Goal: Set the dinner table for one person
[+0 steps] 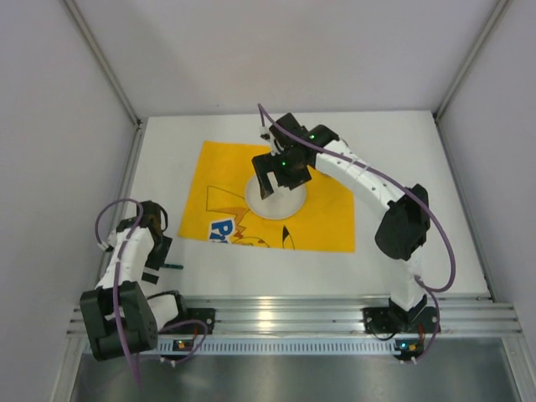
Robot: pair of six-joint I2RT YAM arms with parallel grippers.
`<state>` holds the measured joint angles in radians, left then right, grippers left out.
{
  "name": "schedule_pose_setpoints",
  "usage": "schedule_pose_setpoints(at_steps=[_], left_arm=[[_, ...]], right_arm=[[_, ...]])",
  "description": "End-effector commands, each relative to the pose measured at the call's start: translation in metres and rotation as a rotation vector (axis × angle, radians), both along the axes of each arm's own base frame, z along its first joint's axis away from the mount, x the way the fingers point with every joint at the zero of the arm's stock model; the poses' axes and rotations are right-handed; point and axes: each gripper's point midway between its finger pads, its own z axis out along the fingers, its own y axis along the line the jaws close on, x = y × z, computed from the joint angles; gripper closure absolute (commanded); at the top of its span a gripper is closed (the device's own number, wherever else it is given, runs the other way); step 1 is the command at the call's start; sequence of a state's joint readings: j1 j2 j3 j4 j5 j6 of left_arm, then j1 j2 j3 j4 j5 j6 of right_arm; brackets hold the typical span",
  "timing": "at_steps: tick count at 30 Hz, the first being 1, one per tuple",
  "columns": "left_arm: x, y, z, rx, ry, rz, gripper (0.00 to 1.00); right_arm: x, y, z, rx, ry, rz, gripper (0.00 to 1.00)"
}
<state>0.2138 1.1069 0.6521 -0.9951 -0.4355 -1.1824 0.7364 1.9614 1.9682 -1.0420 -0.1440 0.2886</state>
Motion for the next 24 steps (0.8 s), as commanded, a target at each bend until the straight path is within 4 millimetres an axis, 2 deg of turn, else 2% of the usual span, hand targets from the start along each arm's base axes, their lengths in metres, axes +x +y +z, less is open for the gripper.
schedule_pose_setpoints(at_steps=[1, 10, 19, 22, 23, 24], left_arm=[[0.017, 0.008, -0.007, 0.032, -0.063, 0.061, 0.06], [0.034, 0.020, -0.015, 0.085, -0.117, 0.048, 0.11], [0.019, 0.021, -0.051, 0.023, -0.076, 0.104, 0.25], [0.017, 0.025, -0.057, 0.022, -0.070, 0.112, 0.44], [0.018, 0.027, -0.057, 0.025, -0.069, 0.107, 0.62], [0.019, 0.029, -0.057, 0.027, -0.074, 0.102, 0.72]], right_arm=[[-0.003, 0.010, -0.006, 0.030, 0.043, 0.014, 0.00], [-0.006, 0.006, -0.012, 0.015, 0.051, 0.014, 0.00], [0.000, -0.004, -0.012, -0.015, 0.027, -0.003, 0.00], [0.002, -0.008, -0.013, -0.020, 0.031, -0.012, 0.00], [0.003, -0.008, -0.013, -0.020, 0.031, -0.013, 0.00], [0.004, -0.008, -0.014, -0.020, 0.029, -0.014, 0.00]])
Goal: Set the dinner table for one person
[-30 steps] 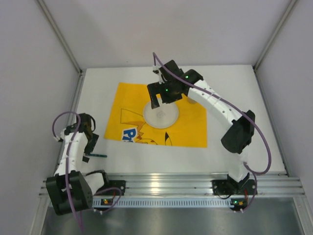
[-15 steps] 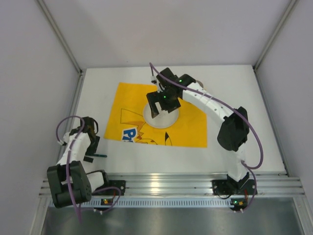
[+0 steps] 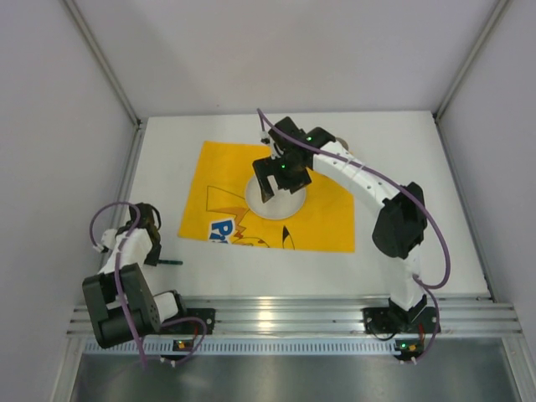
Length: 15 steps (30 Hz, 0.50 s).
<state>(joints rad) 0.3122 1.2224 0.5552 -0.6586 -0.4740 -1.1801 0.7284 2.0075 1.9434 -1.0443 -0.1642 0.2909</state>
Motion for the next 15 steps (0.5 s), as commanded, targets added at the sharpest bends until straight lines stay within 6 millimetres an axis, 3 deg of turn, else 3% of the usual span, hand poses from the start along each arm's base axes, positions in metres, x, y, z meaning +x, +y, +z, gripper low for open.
schedule_pose_setpoints(at_steps=[1, 2, 3, 4, 5, 6, 10, 11, 13, 14, 15], left_arm=[[-0.007, -0.004, -0.023, -0.038, 0.032, -0.024, 0.83], [0.001, -0.001, -0.017, -0.031, 0.019, -0.038, 0.96], [0.008, -0.001, -0.013, -0.037, 0.009, -0.061, 1.00], [0.014, -0.001, -0.008, -0.040, 0.030, -0.149, 1.00], [0.039, 0.003, 0.012, -0.033, -0.020, -0.209, 1.00], [0.049, 0.000, 0.019, -0.048, -0.024, -0.294, 1.00], [0.092, 0.005, 0.064, -0.002, -0.117, -0.458, 1.00], [0.110, 0.006, 0.081, 0.025, -0.173, -0.503, 1.00], [0.133, -0.009, 0.091, 0.015, -0.207, -0.643, 1.00], [0.153, -0.010, 0.110, 0.047, -0.241, -0.686, 1.00], [0.163, -0.017, 0.115, 0.057, -0.233, -0.734, 1.00]], right_arm=[[0.006, -0.006, 0.013, 0.014, -0.037, -0.014, 0.00], [0.008, -0.006, 0.014, 0.015, -0.041, -0.017, 0.00], [0.009, -0.006, 0.013, 0.012, -0.037, -0.020, 0.00], [0.010, -0.007, 0.014, 0.012, -0.039, -0.022, 0.00], [0.014, -0.007, 0.017, 0.017, -0.049, -0.025, 0.00], [0.015, -0.008, 0.018, 0.015, -0.051, -0.028, 0.00], [0.024, -0.014, 0.027, 0.020, -0.080, -0.056, 0.00], [0.027, -0.019, 0.031, 0.018, -0.092, -0.071, 0.00], [0.028, -0.027, 0.032, 0.010, -0.095, -0.093, 0.00], [0.033, -0.034, 0.032, 0.006, -0.107, -0.117, 0.00], [0.033, -0.039, 0.039, 0.019, -0.120, -0.134, 0.00]])
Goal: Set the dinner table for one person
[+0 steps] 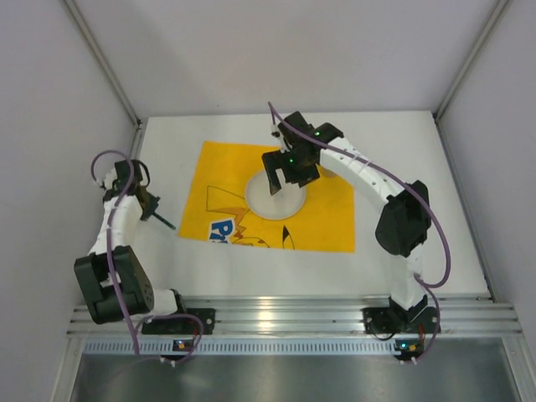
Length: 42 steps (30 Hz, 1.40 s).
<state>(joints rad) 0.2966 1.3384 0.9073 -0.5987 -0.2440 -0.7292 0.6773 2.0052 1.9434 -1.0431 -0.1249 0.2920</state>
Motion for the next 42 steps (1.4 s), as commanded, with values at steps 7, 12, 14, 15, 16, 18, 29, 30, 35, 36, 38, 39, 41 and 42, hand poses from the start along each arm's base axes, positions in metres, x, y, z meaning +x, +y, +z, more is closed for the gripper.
schedule_pose_setpoints(at_steps=[7, 12, 14, 15, 16, 18, 29, 30, 35, 36, 38, 39, 41, 42], left_arm=[[0.152, -0.125, 0.039, 0.089, -0.042, -0.741, 1.00], [0.189, -0.166, 0.009, 0.111, 0.109, -0.943, 1.00], [0.190, -0.172, 0.004, 0.123, 0.122, -0.975, 1.00], [0.191, -0.172, 0.001, 0.123, 0.127, -0.973, 1.00], [0.187, -0.175, -0.005, 0.138, 0.151, -0.987, 1.00], [0.181, -0.174, -0.011, 0.185, 0.186, -0.995, 1.00], [0.152, -0.183, -0.055, 0.220, 0.264, -1.048, 1.00], [0.151, -0.183, -0.059, 0.219, 0.268, -1.046, 1.00], [0.151, -0.177, -0.059, 0.238, 0.276, -0.999, 0.76], [0.151, -0.177, -0.056, 0.236, 0.267, -0.985, 0.66], [0.151, -0.175, -0.049, 0.243, 0.259, -0.961, 0.46], [0.151, -0.174, -0.042, 0.245, 0.247, -0.937, 0.38], [0.148, -0.173, -0.035, 0.242, 0.245, -0.914, 0.36], [0.147, -0.173, -0.027, 0.236, 0.228, -0.889, 0.35]], right_arm=[[0.008, -0.073, 0.037, 0.050, -0.106, -0.214, 0.00], [0.000, -0.115, 0.045, 0.062, -0.134, -0.325, 0.00], [-0.006, -0.133, 0.046, 0.058, -0.147, -0.370, 0.00], [-0.009, -0.139, 0.047, 0.054, -0.151, -0.392, 0.01], [-0.012, -0.150, 0.041, 0.036, -0.143, -0.423, 0.00], [-0.018, -0.176, 0.043, -0.006, -0.152, -0.520, 0.00], [-0.030, -0.253, -0.007, 0.065, 0.011, -0.853, 0.00], [-0.030, -0.260, -0.010, 0.048, 0.018, -0.878, 0.00], [-0.038, -0.305, -0.038, -0.004, 0.083, -1.064, 0.00], [-0.041, -0.309, -0.044, -0.010, 0.096, -1.080, 0.00], [-0.042, -0.324, -0.052, -0.057, 0.096, -1.129, 0.01], [-0.042, -0.330, -0.054, -0.079, 0.093, -1.139, 0.00], [-0.042, -0.342, -0.063, -0.126, 0.097, -1.153, 0.00], [-0.041, -0.344, -0.066, -0.140, 0.097, -1.151, 0.00]])
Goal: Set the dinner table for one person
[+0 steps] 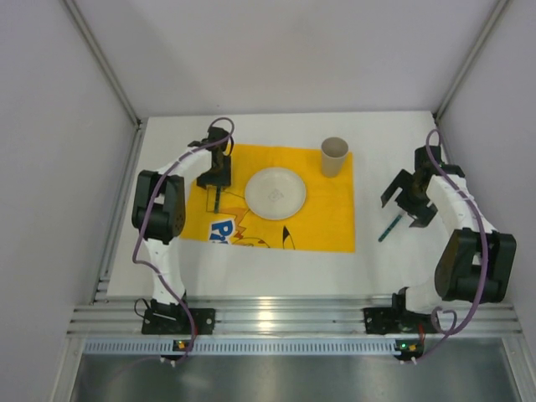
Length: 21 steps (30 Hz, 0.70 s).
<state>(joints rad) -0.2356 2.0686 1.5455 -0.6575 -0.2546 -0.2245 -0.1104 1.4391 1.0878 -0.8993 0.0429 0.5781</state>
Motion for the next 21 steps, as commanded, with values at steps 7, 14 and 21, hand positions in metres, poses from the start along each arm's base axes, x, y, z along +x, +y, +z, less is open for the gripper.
schedule_pose_setpoints(at_steps=[7, 14, 21], left_arm=[[-0.040, -0.015, 0.047, -0.165, -0.069, 0.097, 0.38], [-0.064, -0.020, 0.057, -0.224, -0.073, 0.080, 0.40], [-0.065, -0.020, 0.061, -0.226, -0.083, 0.070, 0.40]], right_arm=[[0.028, -0.026, -0.043, -0.093, 0.026, -0.014, 0.00], [0.037, -0.043, -0.075, -0.168, 0.113, -0.036, 0.20], [0.042, -0.052, -0.095, -0.206, 0.158, -0.027, 0.81]])
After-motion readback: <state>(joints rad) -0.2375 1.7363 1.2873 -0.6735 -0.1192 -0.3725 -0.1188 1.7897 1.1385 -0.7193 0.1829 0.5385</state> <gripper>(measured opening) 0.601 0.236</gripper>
